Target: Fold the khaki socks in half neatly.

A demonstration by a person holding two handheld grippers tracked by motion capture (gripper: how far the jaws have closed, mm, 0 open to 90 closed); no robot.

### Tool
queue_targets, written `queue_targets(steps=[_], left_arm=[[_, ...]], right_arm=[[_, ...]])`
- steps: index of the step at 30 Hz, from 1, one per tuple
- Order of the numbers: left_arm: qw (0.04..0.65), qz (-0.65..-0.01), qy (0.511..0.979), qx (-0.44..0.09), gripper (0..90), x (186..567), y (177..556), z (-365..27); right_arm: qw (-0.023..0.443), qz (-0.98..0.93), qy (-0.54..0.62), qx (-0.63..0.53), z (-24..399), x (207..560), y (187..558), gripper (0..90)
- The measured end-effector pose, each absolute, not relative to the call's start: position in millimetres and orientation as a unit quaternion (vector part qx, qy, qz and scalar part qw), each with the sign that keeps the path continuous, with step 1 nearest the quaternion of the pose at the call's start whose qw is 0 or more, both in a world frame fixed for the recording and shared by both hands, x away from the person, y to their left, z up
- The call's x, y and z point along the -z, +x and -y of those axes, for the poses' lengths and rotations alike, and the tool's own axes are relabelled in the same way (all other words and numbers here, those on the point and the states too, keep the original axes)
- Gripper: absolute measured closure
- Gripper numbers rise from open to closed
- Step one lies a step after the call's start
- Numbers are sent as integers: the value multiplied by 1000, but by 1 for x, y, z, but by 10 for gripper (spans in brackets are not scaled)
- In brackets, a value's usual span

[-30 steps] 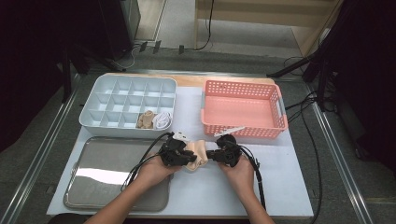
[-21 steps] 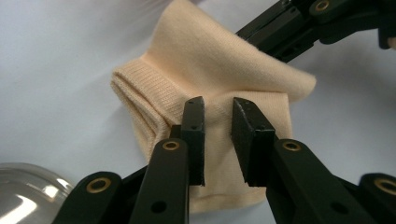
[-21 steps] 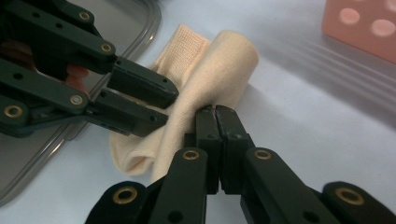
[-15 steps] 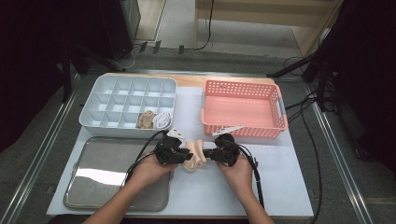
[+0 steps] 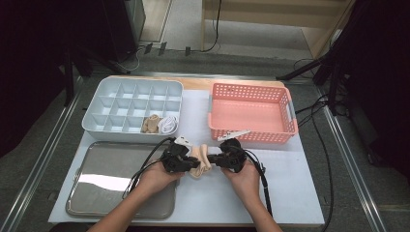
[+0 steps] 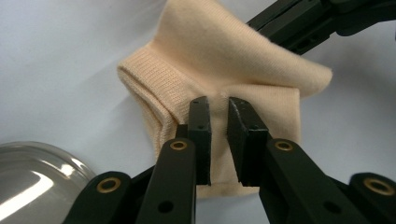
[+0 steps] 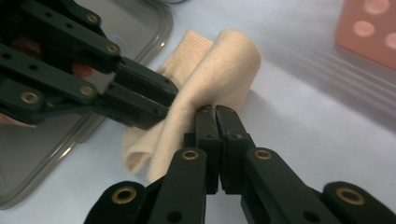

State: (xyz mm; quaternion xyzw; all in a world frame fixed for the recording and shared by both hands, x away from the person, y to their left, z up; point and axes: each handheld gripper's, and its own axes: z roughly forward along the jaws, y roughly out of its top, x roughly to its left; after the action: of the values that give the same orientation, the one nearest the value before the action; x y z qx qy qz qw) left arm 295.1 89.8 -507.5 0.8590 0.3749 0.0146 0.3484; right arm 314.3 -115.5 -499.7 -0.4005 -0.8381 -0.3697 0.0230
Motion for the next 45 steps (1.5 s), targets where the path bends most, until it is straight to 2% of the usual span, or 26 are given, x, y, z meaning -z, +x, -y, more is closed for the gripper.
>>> queue_targets(steps=[12,22,45], left_arm=[[359,-384,851,-12,827,508,294,-92],[350,-406,844,-8,821,498,297,-114],[356,-414,838,-1,823,507,296,-114]], right_arm=[[23,842,-390,373,109,497,312,898],[24,842,-389,373,109,496,314,897],[21,857,-353,376,85,488,305,897]])
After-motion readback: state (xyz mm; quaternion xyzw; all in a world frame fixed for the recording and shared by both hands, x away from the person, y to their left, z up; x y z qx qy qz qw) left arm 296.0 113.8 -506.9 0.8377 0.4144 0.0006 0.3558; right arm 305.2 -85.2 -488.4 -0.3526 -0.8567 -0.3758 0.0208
